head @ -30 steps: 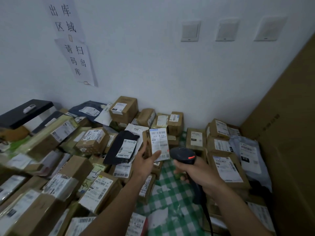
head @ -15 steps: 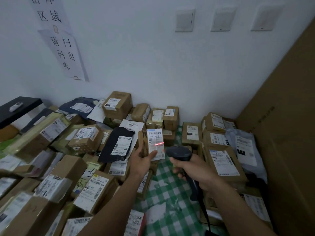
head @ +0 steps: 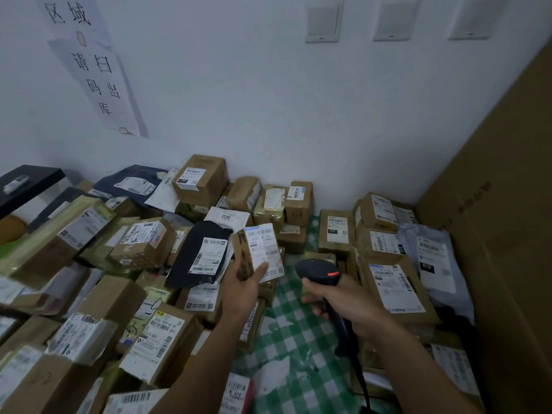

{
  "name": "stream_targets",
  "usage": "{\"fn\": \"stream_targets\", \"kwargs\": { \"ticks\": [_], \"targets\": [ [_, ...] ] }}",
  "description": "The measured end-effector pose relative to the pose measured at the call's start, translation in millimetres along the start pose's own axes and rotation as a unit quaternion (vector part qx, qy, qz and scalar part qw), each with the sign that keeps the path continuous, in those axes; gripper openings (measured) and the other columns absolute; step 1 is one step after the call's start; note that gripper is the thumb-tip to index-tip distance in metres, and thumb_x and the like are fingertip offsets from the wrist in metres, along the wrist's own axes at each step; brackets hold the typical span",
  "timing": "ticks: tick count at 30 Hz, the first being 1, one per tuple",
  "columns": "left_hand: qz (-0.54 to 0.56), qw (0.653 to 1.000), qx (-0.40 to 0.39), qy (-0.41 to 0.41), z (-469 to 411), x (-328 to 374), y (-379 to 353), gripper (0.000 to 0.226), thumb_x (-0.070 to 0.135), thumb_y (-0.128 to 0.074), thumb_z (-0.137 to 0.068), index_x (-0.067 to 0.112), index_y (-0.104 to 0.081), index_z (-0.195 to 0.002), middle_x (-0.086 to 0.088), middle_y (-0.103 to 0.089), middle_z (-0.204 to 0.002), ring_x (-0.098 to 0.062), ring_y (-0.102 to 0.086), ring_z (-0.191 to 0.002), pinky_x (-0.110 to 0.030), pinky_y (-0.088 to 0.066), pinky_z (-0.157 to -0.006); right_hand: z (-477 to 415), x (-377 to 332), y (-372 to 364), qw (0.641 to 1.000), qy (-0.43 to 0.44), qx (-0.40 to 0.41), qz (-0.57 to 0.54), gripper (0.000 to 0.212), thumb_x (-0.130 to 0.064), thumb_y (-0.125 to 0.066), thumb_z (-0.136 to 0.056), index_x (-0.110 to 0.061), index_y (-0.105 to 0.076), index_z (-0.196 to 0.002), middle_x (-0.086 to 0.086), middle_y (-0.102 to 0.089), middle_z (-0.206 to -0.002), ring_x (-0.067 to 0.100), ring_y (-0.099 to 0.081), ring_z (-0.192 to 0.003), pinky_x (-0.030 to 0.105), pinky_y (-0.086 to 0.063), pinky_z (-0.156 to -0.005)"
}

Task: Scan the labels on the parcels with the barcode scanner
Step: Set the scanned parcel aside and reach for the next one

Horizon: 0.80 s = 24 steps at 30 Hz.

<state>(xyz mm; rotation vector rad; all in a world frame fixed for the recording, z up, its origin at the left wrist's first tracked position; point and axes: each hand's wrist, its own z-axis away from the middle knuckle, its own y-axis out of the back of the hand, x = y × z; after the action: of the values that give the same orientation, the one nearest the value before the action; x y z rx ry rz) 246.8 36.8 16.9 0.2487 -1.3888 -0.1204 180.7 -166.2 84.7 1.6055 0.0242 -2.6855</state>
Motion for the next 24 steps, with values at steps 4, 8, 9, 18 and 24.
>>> {"fn": "stream_targets", "kwargs": {
  "ticks": [4,8,9,18,24],
  "targets": [
    [-0.056,0.998,-0.016,0.015,0,-25,-10,0.018,0.041,-0.071,-0.094,0.046,-0.064,-0.11,0.022,-0.07,-0.102,0.002,-0.067,-0.098,-0.007,-0.047,-0.068,-12,6,12,0.999,-0.019,0.032,-0.007,0.016,-0.03,-0.073,-0.095,-0.023,-0.073,-0.11,0.006,-0.079,-0.093,0.011,-0.064,-0.06,0.025,-0.049,-0.056],
    [-0.228,0.973,-0.025,0.022,-32,-44,-30,0.07,0.077,-0.055,-0.084,0.04,-0.047,-0.143,0.001,-0.053,-0.141,-0.022,-0.063,-0.117,-0.042,-0.055,-0.093,-32,12,17,0.998,-0.044,0.042,0.008,0.021,-0.032,-0.073,-0.096,-0.022,-0.072,-0.113,0.005,-0.078,-0.093,0.011,-0.065,-0.061,0.028,-0.048,-0.058],
    [-0.278,0.96,-0.02,0.026,-44,-46,-35,0.073,0.077,-0.052,-0.086,0.038,-0.042,-0.147,-0.005,-0.047,-0.147,-0.028,-0.058,-0.123,-0.048,-0.052,-0.098,-38,13,17,0.998,-0.047,0.041,0.008,0.021,-0.032,-0.073,-0.096,-0.022,-0.071,-0.114,0.005,-0.078,-0.092,0.01,-0.065,-0.061,0.028,-0.048,-0.058],
    [-0.418,0.908,0.006,-0.023,-144,-37,-68,0.068,0.054,-0.057,-0.093,0.029,-0.035,-0.151,-0.018,-0.029,-0.157,-0.04,-0.028,-0.145,-0.055,-0.02,-0.118,-92,11,15,0.997,-0.065,0.039,-0.004,0.026,-0.032,-0.077,-0.093,-0.025,-0.072,-0.117,0.006,-0.079,-0.095,0.021,-0.07,-0.078,0.036,-0.053,-0.071],
    [-0.511,0.854,0.062,-0.078,-176,-52,-81,0.065,0.05,-0.066,-0.088,0.02,-0.048,-0.143,-0.019,-0.036,-0.155,-0.039,-0.032,-0.142,-0.052,-0.027,-0.112,-113,11,14,0.997,-0.066,0.04,-0.008,0.022,-0.031,-0.076,-0.093,-0.025,-0.071,-0.114,0.007,-0.076,-0.094,0.021,-0.067,-0.077,0.039,-0.052,-0.072]
  ]
}}
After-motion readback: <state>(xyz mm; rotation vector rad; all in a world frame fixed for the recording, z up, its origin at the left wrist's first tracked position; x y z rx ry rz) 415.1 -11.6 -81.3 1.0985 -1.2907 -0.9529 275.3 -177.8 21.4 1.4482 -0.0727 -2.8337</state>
